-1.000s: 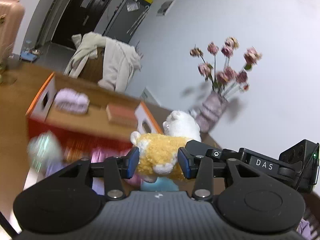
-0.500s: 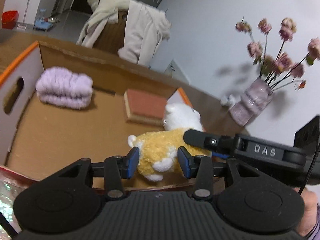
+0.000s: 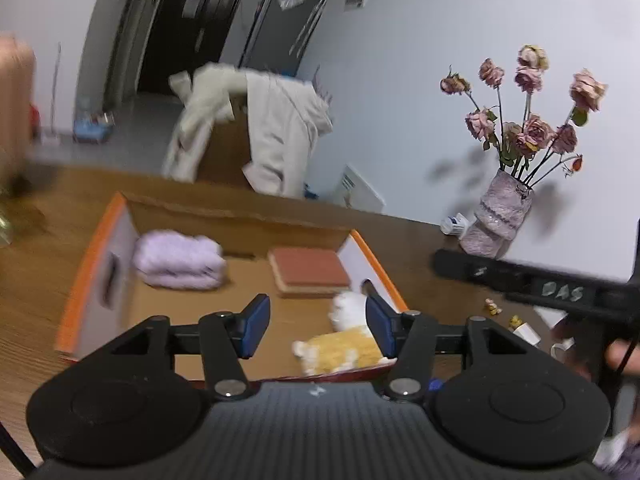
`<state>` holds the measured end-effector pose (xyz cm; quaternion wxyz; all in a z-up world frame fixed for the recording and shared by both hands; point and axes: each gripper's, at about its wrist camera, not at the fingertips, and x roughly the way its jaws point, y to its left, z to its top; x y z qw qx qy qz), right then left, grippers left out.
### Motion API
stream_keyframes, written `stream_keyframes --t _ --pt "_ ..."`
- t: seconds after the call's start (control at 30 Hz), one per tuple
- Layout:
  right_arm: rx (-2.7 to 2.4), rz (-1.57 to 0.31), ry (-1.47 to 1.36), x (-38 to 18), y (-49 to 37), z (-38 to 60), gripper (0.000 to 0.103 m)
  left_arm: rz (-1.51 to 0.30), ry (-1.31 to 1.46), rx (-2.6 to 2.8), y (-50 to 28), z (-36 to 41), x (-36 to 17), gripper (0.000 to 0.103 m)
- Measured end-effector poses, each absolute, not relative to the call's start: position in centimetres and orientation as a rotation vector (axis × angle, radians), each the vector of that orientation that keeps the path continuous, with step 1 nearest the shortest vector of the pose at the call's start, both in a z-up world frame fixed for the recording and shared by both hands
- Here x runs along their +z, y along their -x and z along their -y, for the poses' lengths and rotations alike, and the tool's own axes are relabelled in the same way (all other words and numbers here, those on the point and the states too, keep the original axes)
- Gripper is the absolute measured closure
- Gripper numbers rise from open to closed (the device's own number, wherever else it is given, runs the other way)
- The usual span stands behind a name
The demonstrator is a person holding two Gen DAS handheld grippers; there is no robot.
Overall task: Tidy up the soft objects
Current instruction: 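Lower the plush alpaca into the cardboard box and open both grippers, then move both grippers back over the items on the table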
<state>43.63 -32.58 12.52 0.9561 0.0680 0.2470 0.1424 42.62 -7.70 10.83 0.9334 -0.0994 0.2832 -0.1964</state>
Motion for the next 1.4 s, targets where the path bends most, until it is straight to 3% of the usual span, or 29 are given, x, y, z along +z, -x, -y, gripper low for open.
stream_keyframes --t 0.37,0.53,0.73,1.07,1.4 --pt "0.315 -0.374 -0.028 15.3 -32.0 29.7 0.029 -0.464 0.037 -0.25 -31.5 1.8 13.8 0.029" --pt "0.304 -0.269 -0.004 12.1 -24.4 28.1 0.023 -0.371 -0.035 -0.229 -23.8 0.2 10.9 0.02" --pt "0.337 -0.317 -0.08 5.7 -17.7 26.2 0.02 -0.39 0.004 -0.187 -16.6 -1.2 5.9 0.019" --pt "0.423 -0.407 -0.045 3.8 -17.2 22.0 0.021 -0.386 -0.004 -0.08 -16.7 -3.8 4.8 0.019" --pt "0.559 -0.533 0.006 0.3 -24.7 10.8 0.022 -0.428 0.021 0.025 -18.8 -8.2 3.7 0.019"
